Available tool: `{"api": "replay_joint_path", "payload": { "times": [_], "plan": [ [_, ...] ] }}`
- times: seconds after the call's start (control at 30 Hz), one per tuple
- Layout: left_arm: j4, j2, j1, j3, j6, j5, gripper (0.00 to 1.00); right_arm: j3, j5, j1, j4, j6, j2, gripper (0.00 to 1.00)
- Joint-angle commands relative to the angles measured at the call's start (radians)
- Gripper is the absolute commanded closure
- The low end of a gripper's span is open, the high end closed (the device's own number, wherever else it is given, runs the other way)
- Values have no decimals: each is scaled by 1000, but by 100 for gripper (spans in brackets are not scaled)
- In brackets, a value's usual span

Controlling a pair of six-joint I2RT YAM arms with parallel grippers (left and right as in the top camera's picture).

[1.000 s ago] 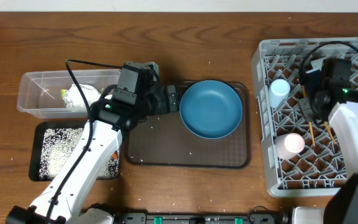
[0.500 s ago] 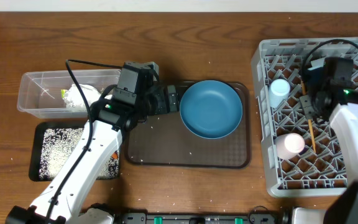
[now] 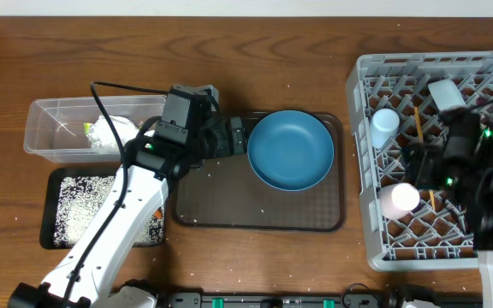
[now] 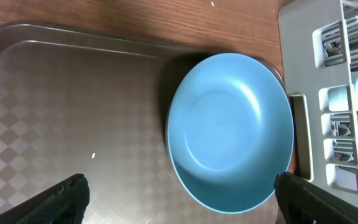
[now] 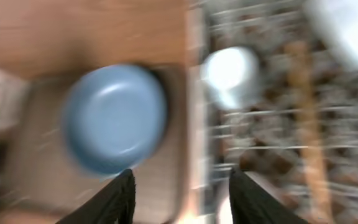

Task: Sort waste into correct bins and load items into the dishwasher rack
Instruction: 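Move the right gripper to the right rim of the blue plate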

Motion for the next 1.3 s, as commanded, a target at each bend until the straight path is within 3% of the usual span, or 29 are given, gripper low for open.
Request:
{"api": "replay_joint_path", "payload": {
  "times": [0.0, 0.23, 0.73, 0.83, 1.27],
  "plan": [
    [-2, -14, -2, 12, 8, -9, 2, -27, -325, 18, -4, 60, -7, 51],
    [-2, -14, -2, 12, 8, -9, 2, -89, -288, 121, 71, 190, 45, 56],
    [-2, -14, -2, 12, 8, -9, 2, -97, 387, 629, 180, 729, 318, 63],
    [-2, -14, -2, 12, 8, -9, 2, -97, 500, 708, 184, 801, 402, 61],
    [-2, -14, -2, 12, 8, -9, 2, -97, 620, 742, 222, 811, 643, 55]
  ]
}}
